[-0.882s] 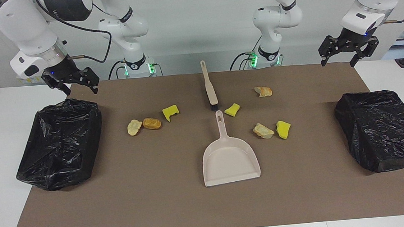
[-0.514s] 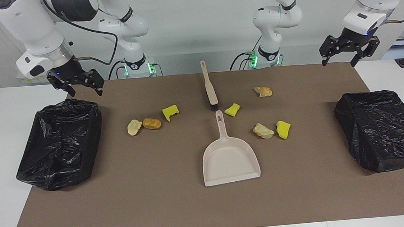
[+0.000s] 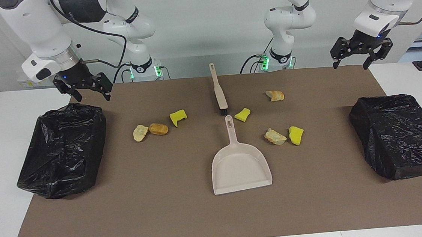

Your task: Sweep and dump trash in bin

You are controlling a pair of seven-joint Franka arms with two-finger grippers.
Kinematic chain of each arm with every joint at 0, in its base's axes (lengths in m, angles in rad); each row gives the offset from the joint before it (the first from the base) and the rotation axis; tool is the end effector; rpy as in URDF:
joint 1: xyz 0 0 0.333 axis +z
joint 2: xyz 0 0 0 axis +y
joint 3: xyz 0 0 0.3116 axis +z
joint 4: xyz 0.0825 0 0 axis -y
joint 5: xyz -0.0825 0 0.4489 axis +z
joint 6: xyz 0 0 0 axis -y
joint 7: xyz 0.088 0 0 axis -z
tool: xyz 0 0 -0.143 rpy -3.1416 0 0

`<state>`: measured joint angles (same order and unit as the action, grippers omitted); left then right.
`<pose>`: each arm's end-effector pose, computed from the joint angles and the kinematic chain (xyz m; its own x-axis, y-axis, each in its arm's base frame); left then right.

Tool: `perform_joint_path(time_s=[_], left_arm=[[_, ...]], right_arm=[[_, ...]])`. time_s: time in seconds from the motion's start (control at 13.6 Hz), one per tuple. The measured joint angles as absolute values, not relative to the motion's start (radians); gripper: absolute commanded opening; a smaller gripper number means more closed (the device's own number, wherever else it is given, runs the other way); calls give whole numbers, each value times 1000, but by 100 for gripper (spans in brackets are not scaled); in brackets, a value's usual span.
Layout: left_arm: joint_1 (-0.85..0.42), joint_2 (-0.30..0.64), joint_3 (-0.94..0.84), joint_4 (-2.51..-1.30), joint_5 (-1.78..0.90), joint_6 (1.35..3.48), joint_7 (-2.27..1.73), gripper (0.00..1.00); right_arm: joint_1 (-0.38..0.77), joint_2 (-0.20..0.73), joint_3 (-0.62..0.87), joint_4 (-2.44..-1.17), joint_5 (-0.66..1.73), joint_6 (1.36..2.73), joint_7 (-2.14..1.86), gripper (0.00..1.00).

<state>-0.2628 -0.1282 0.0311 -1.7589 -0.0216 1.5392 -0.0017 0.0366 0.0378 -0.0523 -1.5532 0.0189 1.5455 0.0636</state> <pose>0.5538 -0.1331 0.5576 0.9693 -0.2283 -0.0915 -0.2269 -0.9736 0.0254 0.6261 -0.0066 0.5679 0.9958 -0.0788 -0.0464 -0.0795 -0.9967 -0.0140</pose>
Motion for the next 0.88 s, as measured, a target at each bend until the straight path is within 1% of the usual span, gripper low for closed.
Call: perform_joint_path(time_s=[0.22, 0.37, 0.66, 0.88], left_arm=[[-450, -210, 22, -2000, -24, 1690, -228, 100], [-569, -221, 19, -2099, -33, 1780, -380, 100], [-798, -201, 18, -2247, -43, 1977, -680, 100], [-944, -150, 18, -2296, -47, 2062, -827, 100]], right_arm=[[71, 17, -51, -1606, 22, 1585, 73, 100], [118, 16, -49, -1639, 29, 1628, 115, 100], [232, 22, -47, -1706, 31, 1715, 221, 100], [319, 63, -46, -1735, 62, 1792, 291, 100]])
